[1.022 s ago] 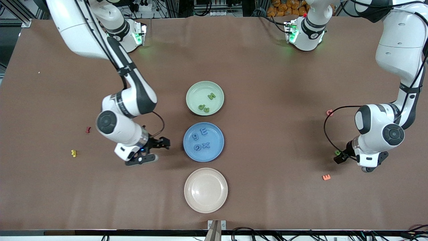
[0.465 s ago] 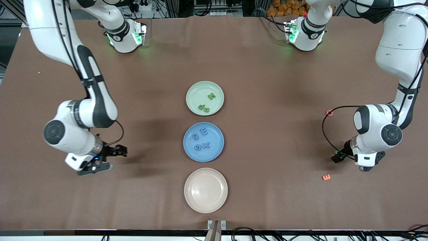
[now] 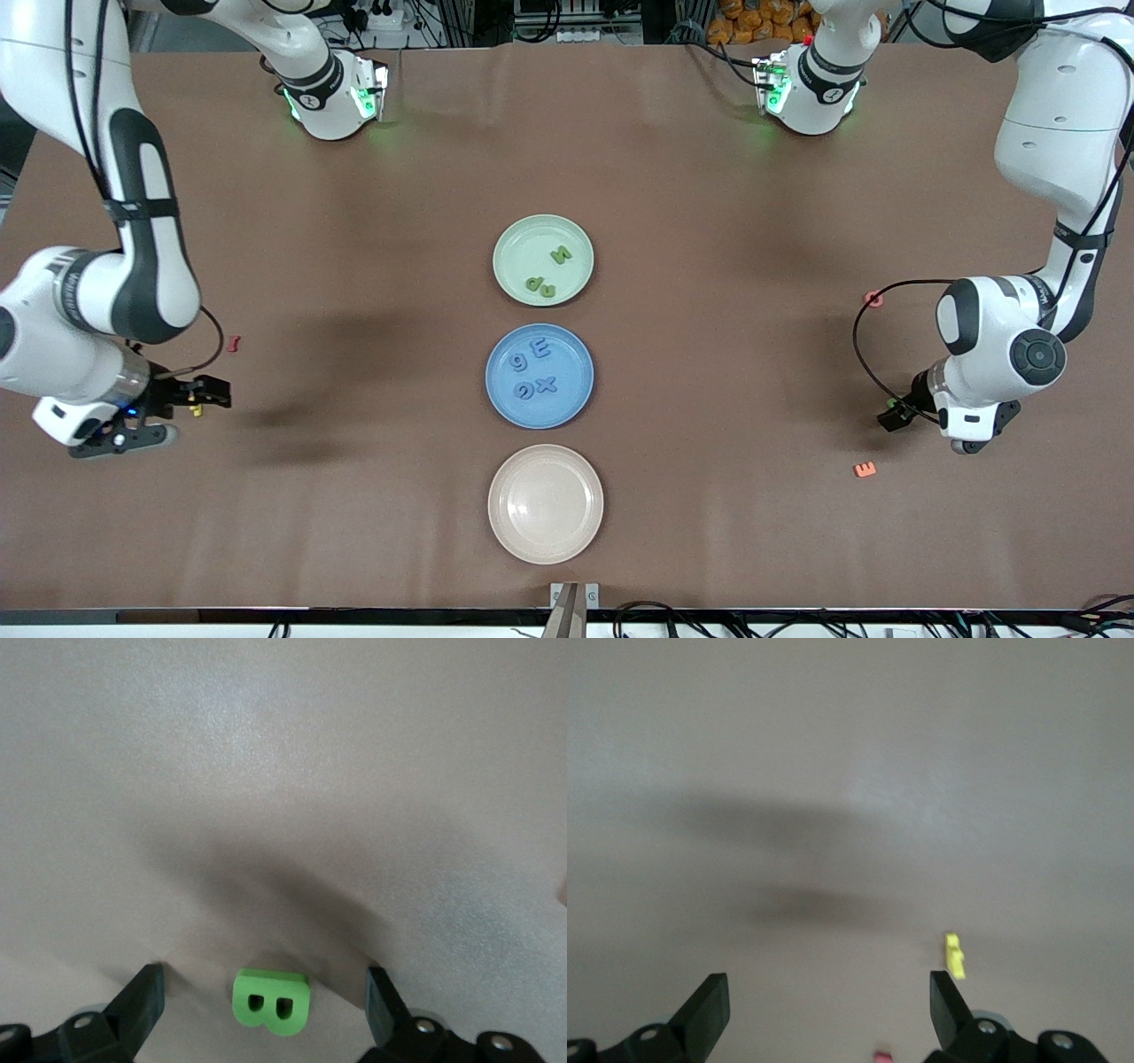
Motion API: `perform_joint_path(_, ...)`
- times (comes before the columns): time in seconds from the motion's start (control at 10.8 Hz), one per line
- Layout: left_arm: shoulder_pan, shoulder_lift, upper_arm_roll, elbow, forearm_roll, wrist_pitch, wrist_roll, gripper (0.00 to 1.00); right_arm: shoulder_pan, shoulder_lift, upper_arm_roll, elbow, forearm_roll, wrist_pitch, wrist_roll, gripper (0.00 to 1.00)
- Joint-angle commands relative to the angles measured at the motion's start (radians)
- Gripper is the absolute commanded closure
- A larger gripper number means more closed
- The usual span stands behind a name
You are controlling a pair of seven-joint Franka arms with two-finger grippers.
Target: Sort letters by color into matching plates
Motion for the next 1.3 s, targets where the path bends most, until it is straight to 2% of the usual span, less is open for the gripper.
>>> perform_joint_path(0.0, 0.009, -0.008, -0.008, -0.027, -0.026, 0.008, 0.034, 0.0, -0.025, -0.133, -0.003, -0.022, -0.011, -0.137, 0.002, 0.0)
perform_joint_path(0.28, 0.009, -0.014, -0.008, -0.036, -0.026, 0.008, 0.034, 0.0, -0.026, -0.26, -0.055, -0.018, -0.014, -0.326, 0.0, 0.0)
perform_joint_path(0.65, 0.009, -0.014, -0.008, -0.037, -0.026, 0.008, 0.034, 0.0, -0.052, -0.415, -0.062, 0.01, -0.025, -0.518, 0.009, 0.0)
perform_joint_path(0.74, 0.009, -0.015, -0.008, -0.036, -0.027, 0.008, 0.033, 0.99, -0.054, -0.425, -0.058, 0.063, -0.025, -0.589, 0.055, 0.0)
perform_joint_path(0.93, 0.009, -0.014, -0.008, -0.033, -0.026, 0.008, 0.034, 1.0, -0.049, -0.426, -0.042, 0.163, -0.022, -0.696, 0.164, 0.0)
perform_joint_path(1.21, 0.009, -0.014, -0.008, -0.033, -0.027, 0.008, 0.034, 1.0, -0.046, -0.454, 0.038, 0.171, -0.028, -0.702, 0.339, 0.0)
